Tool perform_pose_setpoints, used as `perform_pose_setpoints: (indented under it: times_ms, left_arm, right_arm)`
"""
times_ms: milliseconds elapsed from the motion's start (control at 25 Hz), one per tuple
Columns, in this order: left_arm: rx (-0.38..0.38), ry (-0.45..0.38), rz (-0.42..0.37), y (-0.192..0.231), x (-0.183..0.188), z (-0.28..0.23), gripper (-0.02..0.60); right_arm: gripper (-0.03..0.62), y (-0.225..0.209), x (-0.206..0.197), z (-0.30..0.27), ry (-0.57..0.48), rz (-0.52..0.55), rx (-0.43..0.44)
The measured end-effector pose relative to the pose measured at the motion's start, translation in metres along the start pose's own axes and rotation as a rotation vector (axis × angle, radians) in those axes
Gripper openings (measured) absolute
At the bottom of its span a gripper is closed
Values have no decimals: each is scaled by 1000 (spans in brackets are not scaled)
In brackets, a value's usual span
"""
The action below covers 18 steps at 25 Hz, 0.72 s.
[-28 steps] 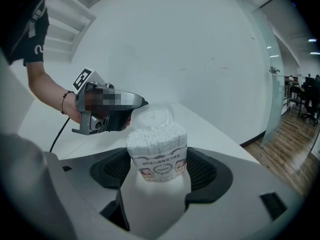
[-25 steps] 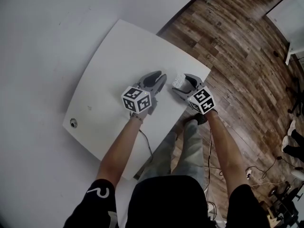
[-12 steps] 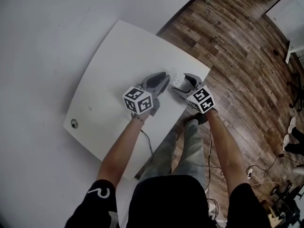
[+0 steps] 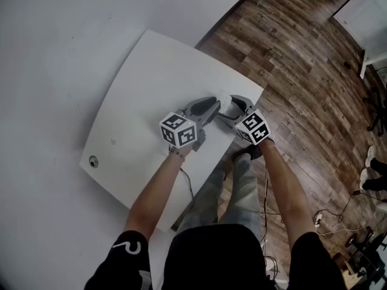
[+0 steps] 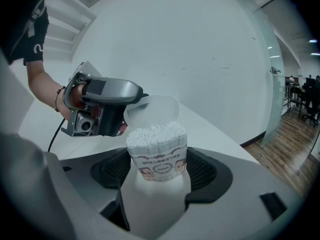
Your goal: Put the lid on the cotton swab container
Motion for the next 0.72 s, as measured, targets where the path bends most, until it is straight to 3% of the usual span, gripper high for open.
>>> perform_pose_setpoints:
  times_ms: [320, 720]
  left_arm:
    - [-29, 1, 40, 0, -2, -4, 89]
    - [-46, 48, 15, -1, -9, -10, 44]
  right_arm:
    - [360, 0, 1, 0, -8, 2, 2]
    - [360, 1, 0, -2, -11, 2, 2]
Point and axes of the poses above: the fingertips, and each gripper's own axes: z backward along the fingers, y to its left, x out of its top, the point moved 8 cm from there along z, backward along the fingers, and after that the axes turned 3 degrees about -y, right-handed, at the moved point
